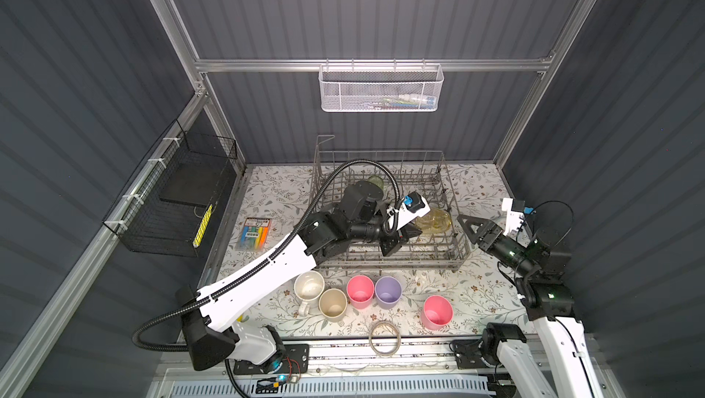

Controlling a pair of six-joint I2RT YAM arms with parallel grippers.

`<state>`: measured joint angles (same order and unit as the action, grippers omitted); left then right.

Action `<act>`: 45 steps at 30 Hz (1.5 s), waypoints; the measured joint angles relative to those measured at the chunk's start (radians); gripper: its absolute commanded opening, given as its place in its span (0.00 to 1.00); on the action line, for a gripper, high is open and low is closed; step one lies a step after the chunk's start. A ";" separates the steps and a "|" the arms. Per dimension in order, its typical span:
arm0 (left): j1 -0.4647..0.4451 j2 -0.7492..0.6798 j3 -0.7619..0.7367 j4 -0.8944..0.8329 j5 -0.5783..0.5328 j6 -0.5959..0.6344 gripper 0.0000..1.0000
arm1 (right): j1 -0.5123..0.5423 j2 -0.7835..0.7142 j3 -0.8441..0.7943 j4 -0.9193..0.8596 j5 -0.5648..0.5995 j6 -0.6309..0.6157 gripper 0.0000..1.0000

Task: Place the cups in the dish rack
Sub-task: 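Carry the amber cup over the rack with the left gripper while the right gripper approaches, then grasp the amber cup's base with the right gripper beside the left gripper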

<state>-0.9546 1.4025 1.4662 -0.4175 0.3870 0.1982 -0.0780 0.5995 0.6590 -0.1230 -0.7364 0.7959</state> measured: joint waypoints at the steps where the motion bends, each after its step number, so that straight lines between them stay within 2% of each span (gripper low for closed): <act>1: 0.019 0.000 -0.008 0.021 0.034 -0.014 0.00 | 0.000 0.006 -0.003 0.019 -0.014 0.011 0.79; 10: 0.182 0.012 -0.117 0.281 0.333 -0.195 0.00 | 0.000 0.053 -0.061 0.226 -0.132 0.121 0.85; 13: 0.216 0.039 -0.122 0.332 0.399 -0.241 0.00 | -0.001 0.074 -0.090 0.327 -0.173 0.174 0.86; 25: 0.263 0.112 -0.122 0.510 0.628 -0.380 0.00 | -0.004 0.199 -0.141 0.646 -0.276 0.340 0.89; 35: 0.263 0.150 -0.122 0.525 0.695 -0.398 0.00 | 0.017 0.315 -0.153 0.931 -0.350 0.523 0.87; 41: 0.263 0.150 -0.122 0.528 0.716 -0.399 0.00 | 0.092 0.340 -0.151 0.964 -0.388 0.538 0.84; 45: 0.263 0.150 -0.121 0.536 0.729 -0.398 0.00 | 0.110 0.338 -0.141 0.942 -0.390 0.517 0.77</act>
<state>-0.6918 1.5528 1.3449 0.1184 1.1160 -0.2001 0.0319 0.9371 0.5182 0.8188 -1.1263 1.3128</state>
